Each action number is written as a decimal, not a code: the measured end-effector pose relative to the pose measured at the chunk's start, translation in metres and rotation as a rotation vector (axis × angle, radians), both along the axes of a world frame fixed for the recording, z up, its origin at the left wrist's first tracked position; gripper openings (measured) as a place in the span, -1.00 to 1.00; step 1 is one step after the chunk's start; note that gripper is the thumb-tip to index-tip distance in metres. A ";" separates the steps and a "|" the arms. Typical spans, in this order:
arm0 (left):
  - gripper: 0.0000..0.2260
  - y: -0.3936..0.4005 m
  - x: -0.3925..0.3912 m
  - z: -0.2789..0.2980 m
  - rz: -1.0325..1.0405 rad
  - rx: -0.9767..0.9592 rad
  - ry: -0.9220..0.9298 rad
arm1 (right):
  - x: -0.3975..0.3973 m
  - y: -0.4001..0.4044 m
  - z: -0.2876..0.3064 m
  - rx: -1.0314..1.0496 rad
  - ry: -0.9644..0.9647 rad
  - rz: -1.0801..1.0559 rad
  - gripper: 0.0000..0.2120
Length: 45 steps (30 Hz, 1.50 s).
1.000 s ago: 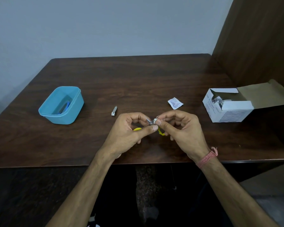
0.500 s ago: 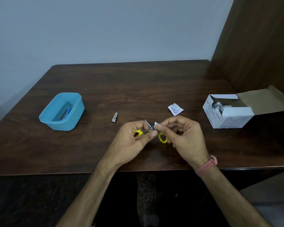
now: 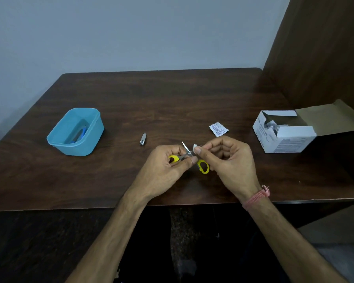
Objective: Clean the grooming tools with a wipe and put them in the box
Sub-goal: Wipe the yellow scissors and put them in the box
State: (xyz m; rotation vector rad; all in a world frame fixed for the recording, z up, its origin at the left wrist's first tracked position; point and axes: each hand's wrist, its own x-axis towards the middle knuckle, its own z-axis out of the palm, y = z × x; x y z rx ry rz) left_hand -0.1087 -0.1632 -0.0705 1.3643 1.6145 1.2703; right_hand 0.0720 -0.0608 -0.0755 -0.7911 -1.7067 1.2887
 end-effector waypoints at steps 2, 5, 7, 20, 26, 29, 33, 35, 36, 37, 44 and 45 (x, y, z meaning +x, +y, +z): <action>-0.90 0.000 0.000 -0.001 0.013 -0.008 -0.007 | 0.000 0.000 0.000 0.011 -0.006 0.027 -0.84; -0.87 0.002 -0.001 -0.001 0.012 -0.025 -0.004 | -0.001 0.000 0.000 0.004 -0.017 0.018 -0.84; -0.86 0.002 -0.001 -0.001 0.012 -0.025 -0.001 | 0.000 0.000 0.000 0.009 -0.013 0.008 -0.85; -0.84 0.000 0.002 0.004 0.006 -0.027 0.014 | 0.002 -0.002 -0.001 0.050 -0.028 0.012 -0.86; -0.78 0.004 0.004 0.004 0.091 -0.080 0.009 | 0.003 0.000 0.002 -0.024 0.049 -0.114 -0.83; -0.77 0.005 0.004 0.003 0.126 -0.089 -0.003 | 0.006 -0.002 0.005 -0.053 0.120 -0.118 -0.83; -0.73 0.004 0.003 0.002 0.102 -0.074 -0.003 | 0.004 -0.002 0.003 -0.029 0.030 0.028 -0.86; -0.75 0.003 0.003 0.001 0.090 -0.060 -0.006 | 0.002 -0.004 0.002 0.001 -0.026 0.057 -0.87; -0.75 0.003 0.002 0.000 0.086 -0.060 -0.003 | 0.001 -0.004 0.002 0.010 -0.025 0.048 -0.88; -0.77 0.003 0.002 -0.001 0.079 -0.060 0.001 | 0.001 -0.003 0.002 0.013 -0.011 0.028 -0.88; -0.86 0.003 0.001 -0.003 0.050 -0.046 0.051 | 0.002 -0.004 0.003 0.026 -0.013 0.027 -0.88; -0.86 0.003 0.001 -0.003 0.053 -0.048 0.060 | 0.002 -0.003 0.003 0.023 -0.010 0.007 -0.88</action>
